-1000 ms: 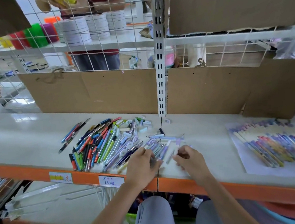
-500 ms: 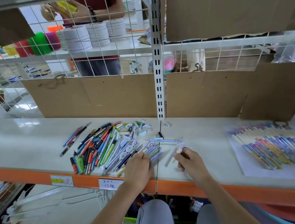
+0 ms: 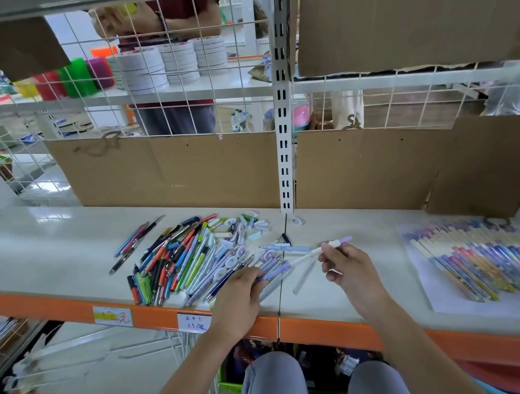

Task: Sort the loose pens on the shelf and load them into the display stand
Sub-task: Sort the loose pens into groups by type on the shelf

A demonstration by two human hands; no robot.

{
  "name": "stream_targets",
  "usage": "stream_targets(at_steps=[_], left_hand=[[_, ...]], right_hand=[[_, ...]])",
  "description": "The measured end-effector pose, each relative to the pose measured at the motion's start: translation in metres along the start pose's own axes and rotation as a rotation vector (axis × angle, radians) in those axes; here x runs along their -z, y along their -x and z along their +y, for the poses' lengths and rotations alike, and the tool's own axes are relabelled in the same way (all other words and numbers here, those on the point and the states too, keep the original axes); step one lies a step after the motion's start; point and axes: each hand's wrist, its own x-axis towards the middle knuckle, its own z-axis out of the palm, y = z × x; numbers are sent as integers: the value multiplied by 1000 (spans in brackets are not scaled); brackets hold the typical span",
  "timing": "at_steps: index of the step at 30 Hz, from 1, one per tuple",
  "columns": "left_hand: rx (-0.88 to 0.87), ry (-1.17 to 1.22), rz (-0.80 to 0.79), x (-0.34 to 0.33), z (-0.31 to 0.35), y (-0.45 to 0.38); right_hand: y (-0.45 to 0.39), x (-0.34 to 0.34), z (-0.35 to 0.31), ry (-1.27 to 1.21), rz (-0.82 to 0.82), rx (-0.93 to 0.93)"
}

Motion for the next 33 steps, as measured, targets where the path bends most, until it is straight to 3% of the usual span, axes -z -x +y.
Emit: stream_targets(at_steps=[10, 13, 16, 25, 33], left_hand=[[2, 211, -213, 3, 21, -1], [69, 337, -318, 9, 31, -9], [115, 375, -293, 10, 43, -15], [46, 124, -30, -24, 58, -8], [-78, -51, -146, -38, 55, -17]], right_hand=[[7, -10, 2, 110, -192, -59], [6, -17, -2, 112, -172, -2], [5, -26, -3, 114, -90, 71], [1, -45, 15, 46, 164, -23], [-1, -7, 14, 418, 86, -42]])
